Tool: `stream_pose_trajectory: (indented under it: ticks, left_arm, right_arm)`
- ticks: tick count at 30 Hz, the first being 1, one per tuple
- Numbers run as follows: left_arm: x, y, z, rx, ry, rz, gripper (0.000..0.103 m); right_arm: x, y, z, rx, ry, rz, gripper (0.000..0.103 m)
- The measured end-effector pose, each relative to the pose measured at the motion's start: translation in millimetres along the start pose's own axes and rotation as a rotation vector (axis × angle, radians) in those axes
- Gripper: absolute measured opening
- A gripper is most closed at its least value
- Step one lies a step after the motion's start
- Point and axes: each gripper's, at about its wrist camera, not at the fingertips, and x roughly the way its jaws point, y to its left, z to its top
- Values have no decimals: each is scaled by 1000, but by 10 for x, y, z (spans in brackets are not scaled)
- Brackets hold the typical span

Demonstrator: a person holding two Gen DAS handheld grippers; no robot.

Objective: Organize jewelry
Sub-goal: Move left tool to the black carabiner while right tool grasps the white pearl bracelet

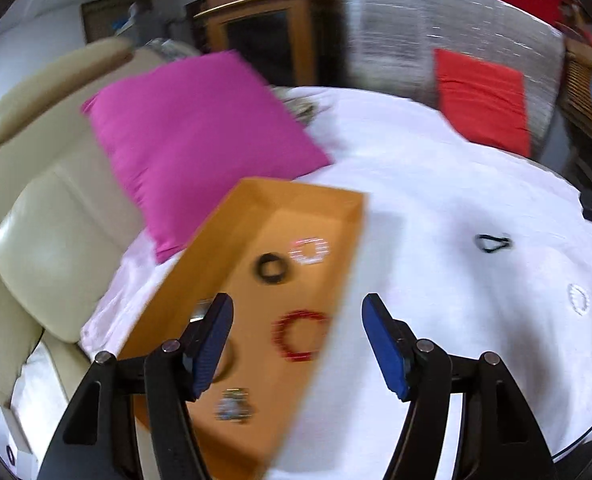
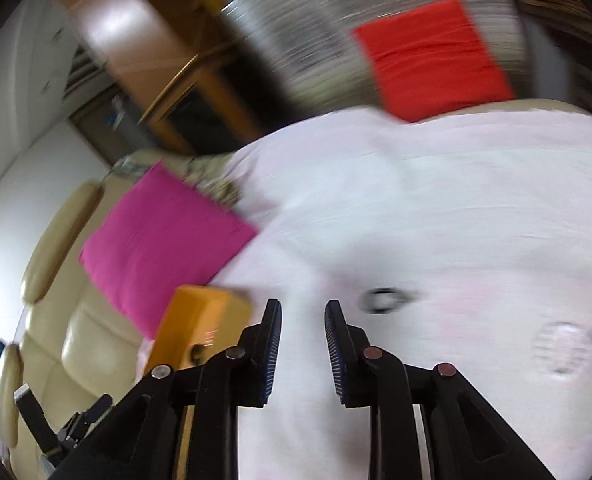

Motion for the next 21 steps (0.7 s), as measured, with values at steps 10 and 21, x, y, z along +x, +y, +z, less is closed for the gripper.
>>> stream_pose_trajectory:
  ticks: [10, 21]
  left_arm:
    - [148, -1164, -138, 58, -23, -74, 68]
    - [734, -2022, -198, 105, 7, -95, 68]
  right_arm:
    - [-624, -1525, -309, 194, -76, -110, 51]
    - [-426, -2186, -433, 311, -12, -123, 52]
